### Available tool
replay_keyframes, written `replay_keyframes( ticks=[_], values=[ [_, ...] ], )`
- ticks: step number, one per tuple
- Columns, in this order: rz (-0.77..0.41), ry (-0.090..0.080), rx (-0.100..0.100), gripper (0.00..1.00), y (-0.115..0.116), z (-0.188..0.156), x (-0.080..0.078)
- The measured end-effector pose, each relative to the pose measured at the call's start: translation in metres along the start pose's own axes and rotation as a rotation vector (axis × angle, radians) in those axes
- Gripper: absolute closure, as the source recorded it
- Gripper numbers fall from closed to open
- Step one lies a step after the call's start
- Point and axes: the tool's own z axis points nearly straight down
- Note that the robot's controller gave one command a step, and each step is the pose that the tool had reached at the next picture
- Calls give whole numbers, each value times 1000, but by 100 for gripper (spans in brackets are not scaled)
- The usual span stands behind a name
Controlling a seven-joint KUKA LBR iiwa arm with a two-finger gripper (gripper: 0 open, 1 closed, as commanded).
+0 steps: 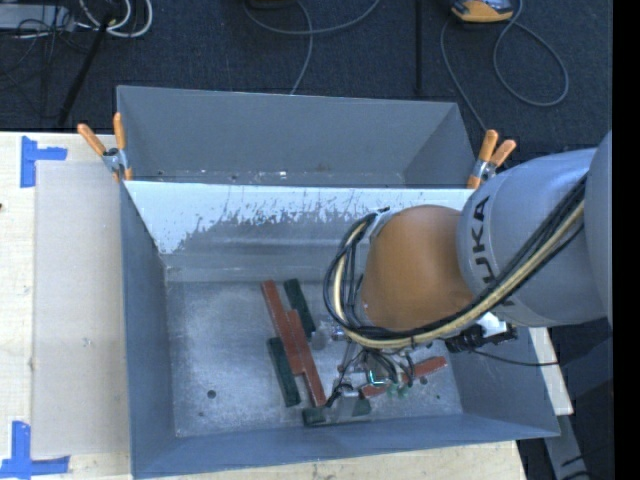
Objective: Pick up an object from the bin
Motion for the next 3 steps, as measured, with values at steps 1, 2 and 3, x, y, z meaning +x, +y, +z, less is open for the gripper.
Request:
replay_keyframes(
  ticks=[1, 2, 3],
  values=[
    [-9, -14, -2, 0, 53, 62, -2],
    [-237, -10, 0, 0, 28, 60, -21],
    [-296, -16, 4, 0, -64, 56, -2]
  ],
)
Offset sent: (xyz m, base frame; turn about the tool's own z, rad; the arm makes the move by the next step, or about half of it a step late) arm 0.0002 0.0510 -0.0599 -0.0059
